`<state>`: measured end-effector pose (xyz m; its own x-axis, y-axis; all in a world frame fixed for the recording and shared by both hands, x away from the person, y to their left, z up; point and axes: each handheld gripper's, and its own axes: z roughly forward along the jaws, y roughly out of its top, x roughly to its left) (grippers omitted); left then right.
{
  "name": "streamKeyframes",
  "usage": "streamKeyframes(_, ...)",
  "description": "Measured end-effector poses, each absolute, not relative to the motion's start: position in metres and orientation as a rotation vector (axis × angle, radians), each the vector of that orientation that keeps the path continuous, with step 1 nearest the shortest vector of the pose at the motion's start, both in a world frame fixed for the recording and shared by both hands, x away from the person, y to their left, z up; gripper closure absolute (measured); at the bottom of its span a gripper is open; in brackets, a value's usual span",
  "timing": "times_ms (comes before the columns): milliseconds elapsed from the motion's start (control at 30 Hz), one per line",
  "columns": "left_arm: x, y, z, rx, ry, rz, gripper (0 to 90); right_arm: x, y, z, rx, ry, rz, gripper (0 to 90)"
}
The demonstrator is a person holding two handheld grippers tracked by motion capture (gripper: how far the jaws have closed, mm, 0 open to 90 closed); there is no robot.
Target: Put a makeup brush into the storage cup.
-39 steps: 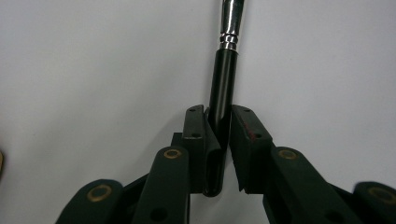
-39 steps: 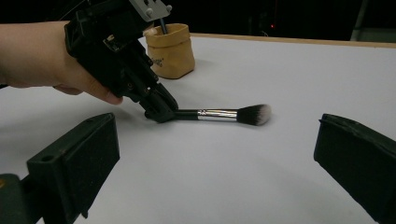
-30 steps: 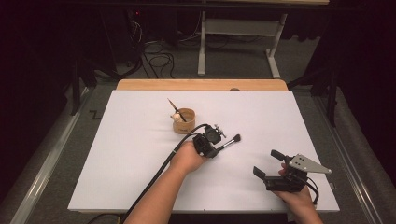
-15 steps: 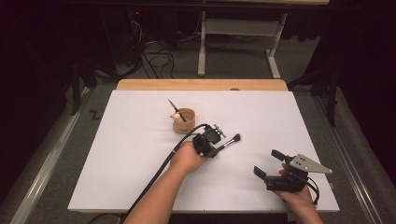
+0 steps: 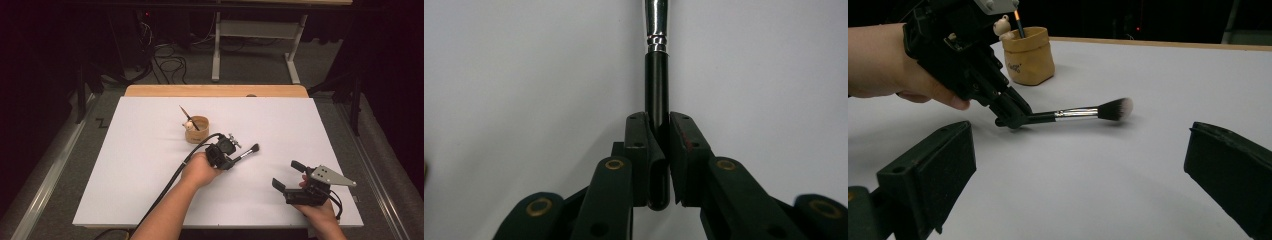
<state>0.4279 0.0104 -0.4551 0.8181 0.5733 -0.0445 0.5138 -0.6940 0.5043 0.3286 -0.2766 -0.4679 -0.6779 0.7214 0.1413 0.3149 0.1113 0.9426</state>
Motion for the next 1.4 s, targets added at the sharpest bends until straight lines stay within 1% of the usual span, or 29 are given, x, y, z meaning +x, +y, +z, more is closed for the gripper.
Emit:
streamKeyframes(733,0.401,0.067,-0.444,2.442,0.827,0.187,79.5,0.328,-0.272,-0.469,1.013,2.055,1.574,1.0)
streamKeyframes(1067,0.387,0.092,-0.448,2.429,0.839,0.19,79.5,0.328,-0.27,-0.471,1.006,2.066,1.565,1.0)
streamKeyframes(1400,0.373,0.106,-0.449,2.401,0.825,0.198,79.5,0.328,-0.269,-0.472,1.015,2.064,1.559,1.0)
